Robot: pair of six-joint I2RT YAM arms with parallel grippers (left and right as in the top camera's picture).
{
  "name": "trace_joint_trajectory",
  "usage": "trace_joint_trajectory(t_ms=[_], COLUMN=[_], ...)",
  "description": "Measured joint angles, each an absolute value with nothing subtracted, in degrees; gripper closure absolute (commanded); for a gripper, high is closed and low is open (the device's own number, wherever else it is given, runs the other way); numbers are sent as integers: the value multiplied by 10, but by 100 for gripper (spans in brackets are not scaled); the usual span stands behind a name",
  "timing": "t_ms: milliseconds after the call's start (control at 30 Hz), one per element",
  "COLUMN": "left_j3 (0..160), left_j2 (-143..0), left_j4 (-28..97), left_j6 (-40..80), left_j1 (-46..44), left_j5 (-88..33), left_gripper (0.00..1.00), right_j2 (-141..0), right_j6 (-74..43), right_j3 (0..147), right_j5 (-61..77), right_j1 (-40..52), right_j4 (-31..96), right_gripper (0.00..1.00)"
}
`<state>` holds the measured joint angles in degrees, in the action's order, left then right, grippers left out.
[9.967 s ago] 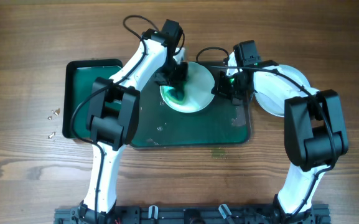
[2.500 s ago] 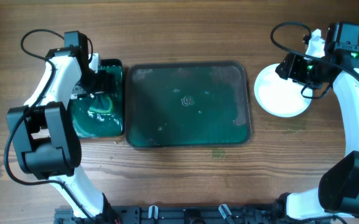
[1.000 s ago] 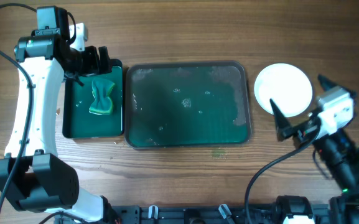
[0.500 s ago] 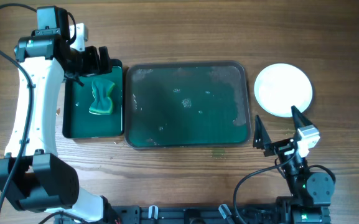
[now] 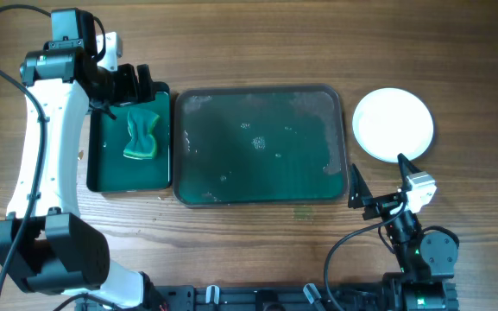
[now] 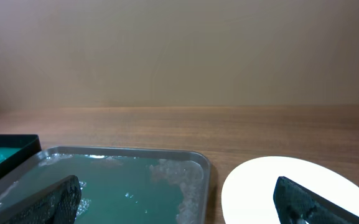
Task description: Clean dirty plates on tray and stack at the side
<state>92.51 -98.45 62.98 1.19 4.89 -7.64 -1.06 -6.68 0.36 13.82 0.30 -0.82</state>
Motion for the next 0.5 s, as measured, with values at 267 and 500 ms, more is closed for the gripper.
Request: trace_joint_trajectory(t_ms=[267,500], left_j3=[925,922], left_j2=[-985,-981], left_j4=[630,601], left_j6=[12,12], left_j1=[49,47], left_j5=[-76,-72], left_gripper=[0,0], right_j2=[-11,-11], right_j6=[-67,-67], right_j3=[4,4], right_j5=[138,138], right_j1=[3,3], right_j4=[-8,-8], right_gripper=[0,0])
